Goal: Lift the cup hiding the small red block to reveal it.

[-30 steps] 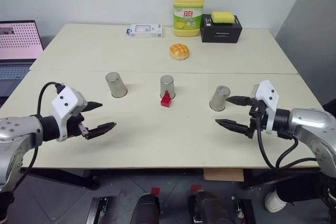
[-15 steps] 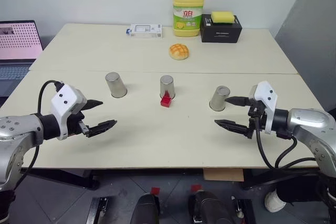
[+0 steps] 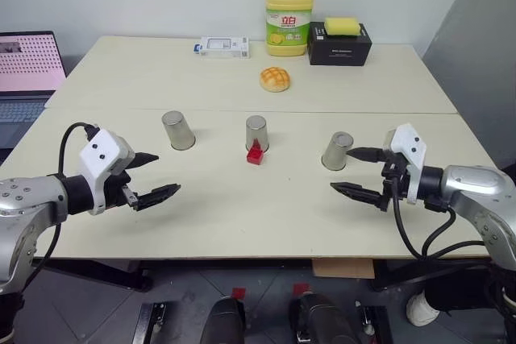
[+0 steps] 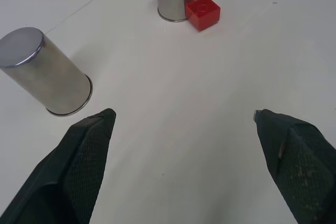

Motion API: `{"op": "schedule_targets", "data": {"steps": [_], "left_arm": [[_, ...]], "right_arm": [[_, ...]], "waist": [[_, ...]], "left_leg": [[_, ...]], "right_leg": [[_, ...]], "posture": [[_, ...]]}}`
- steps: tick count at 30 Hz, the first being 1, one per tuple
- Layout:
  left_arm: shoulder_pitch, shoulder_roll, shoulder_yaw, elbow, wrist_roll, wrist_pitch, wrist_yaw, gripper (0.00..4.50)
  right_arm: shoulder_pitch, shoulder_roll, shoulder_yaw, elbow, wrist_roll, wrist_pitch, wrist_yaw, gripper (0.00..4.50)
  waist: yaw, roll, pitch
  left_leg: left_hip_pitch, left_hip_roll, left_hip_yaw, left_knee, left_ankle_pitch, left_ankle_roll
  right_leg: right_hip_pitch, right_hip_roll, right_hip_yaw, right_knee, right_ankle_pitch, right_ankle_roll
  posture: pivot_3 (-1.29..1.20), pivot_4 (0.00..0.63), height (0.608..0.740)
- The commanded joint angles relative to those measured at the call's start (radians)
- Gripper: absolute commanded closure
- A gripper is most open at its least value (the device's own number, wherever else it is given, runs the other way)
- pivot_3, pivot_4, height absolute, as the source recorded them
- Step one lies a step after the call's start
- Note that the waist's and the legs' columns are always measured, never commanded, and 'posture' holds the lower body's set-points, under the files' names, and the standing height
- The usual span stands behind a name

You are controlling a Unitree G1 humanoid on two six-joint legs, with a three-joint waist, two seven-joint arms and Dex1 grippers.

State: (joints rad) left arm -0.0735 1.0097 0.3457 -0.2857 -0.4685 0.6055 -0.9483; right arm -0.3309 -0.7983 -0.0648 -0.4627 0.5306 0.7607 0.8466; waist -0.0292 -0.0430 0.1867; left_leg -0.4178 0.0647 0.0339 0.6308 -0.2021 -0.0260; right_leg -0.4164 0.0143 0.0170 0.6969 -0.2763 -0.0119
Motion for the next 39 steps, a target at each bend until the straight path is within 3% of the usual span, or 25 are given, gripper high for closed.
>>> {"op": "schedule_targets", "data": {"steps": [1, 10, 39], "left_arm": [[-0.023, 0.009, 0.016, -0.021, 0.001, -0.012, 0.007, 0.0], [-0.049, 0.007, -0.012, -0.001, 0.012, -0.022, 0.001, 0.0], [-0.057, 0.01, -0.023, 0.012, 0.023, -0.033, -0.01, 0.0]], "right_arm": [[0.018, -0.019, -0.064, -0.013, 0.013, -0.012, -0.007, 0.04], [0.078, -0.012, -0.11, -0.018, 0.011, -0.027, -0.047, 0.04], [0.037, -0.016, -0.082, -0.027, 0.034, -0.012, -0.053, 0.04]], "waist": [[0.0, 0.0, 0.0], [-0.001, 0.0, 0.0], [0.0, 0.0, 0.0]], "left_leg": [[0.0, 0.0, 0.0, 0.0, 0.0, 0.0], [0.0, 0.0, 0.0, 0.0, 0.0, 0.0], [0.0, 0.0, 0.0, 0.0, 0.0, 0.0]], "right_leg": [[0.0, 0.0, 0.0, 0.0, 0.0, 0.0], [0.0, 0.0, 0.0, 0.0, 0.0, 0.0], [0.001, 0.0, 0.0, 0.0, 0.0, 0.0]], "posture": [[0.0, 0.15, 0.74], [0.0, 0.15, 0.74], [0.0, 0.15, 0.74]]}}
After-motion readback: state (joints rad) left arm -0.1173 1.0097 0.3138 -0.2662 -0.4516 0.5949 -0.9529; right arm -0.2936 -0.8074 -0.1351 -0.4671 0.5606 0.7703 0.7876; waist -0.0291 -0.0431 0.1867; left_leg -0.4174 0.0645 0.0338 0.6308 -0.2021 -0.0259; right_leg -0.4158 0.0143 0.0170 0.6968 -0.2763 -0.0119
